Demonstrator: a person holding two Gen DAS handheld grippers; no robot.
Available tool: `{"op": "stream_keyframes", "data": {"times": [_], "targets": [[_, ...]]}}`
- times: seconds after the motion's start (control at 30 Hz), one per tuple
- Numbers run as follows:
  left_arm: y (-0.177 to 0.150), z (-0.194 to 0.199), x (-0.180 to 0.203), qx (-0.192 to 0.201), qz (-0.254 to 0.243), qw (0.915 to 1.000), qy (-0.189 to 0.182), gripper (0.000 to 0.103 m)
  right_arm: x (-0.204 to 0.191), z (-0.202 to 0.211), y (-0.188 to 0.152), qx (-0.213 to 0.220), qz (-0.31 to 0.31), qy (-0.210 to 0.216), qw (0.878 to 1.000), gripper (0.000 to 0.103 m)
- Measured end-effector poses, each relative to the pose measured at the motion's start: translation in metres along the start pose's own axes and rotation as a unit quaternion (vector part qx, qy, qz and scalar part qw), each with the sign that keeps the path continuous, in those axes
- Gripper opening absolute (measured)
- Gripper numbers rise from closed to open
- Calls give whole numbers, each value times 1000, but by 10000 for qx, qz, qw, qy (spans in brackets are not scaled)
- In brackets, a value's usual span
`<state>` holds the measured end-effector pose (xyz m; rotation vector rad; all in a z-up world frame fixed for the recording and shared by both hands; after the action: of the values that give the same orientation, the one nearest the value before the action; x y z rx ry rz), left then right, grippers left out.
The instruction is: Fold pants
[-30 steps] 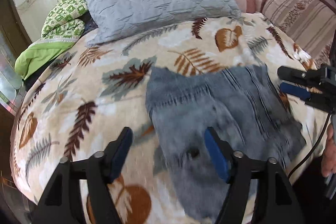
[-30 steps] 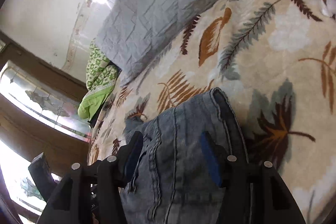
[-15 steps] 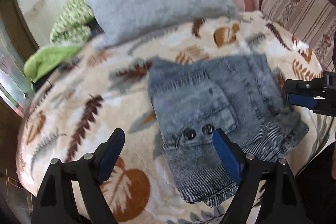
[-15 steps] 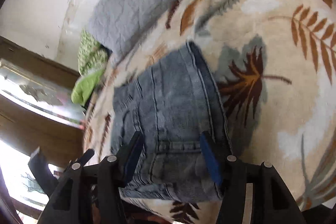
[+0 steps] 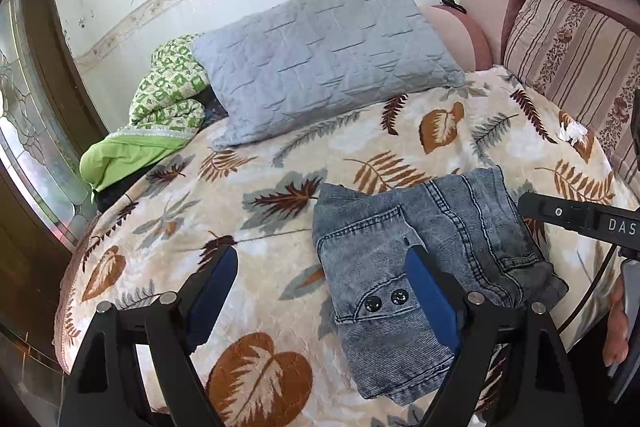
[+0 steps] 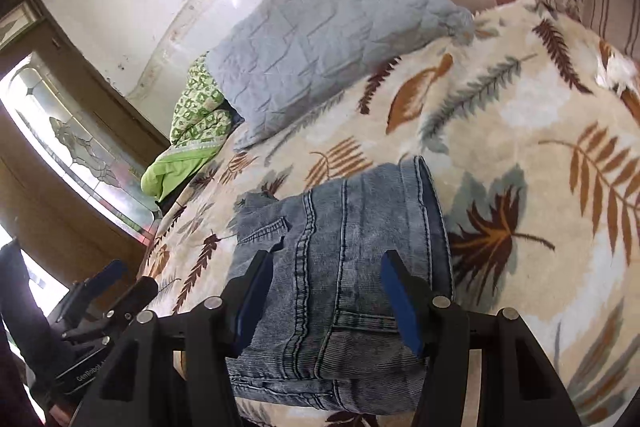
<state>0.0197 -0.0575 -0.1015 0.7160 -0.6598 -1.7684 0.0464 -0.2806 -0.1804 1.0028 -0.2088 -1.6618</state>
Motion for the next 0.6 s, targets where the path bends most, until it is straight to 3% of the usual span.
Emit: {"op": "stream_keyframes", "data": {"times": [0.3,0.6], "targets": [[-1,-3,-5,-96,83,9999,64,87,4,0,1,-1,-113,39,9999,60],[-9,-16,-10,-303,83,9994,125,87,2,-15,-5,-290,-22,-101,9995,60]]}}
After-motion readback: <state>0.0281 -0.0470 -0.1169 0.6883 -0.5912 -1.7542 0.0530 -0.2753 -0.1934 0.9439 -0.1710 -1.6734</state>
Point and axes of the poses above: each gripper's, at about its wrist camera, not at the fingertips, and z roughly against the way its jaws point, x to its right, y to its top, the point moved 3 cm from there along -z, roughly the way its jaws point, and after that the axes turned 7 degrees about -y, right-handed, at the moved point
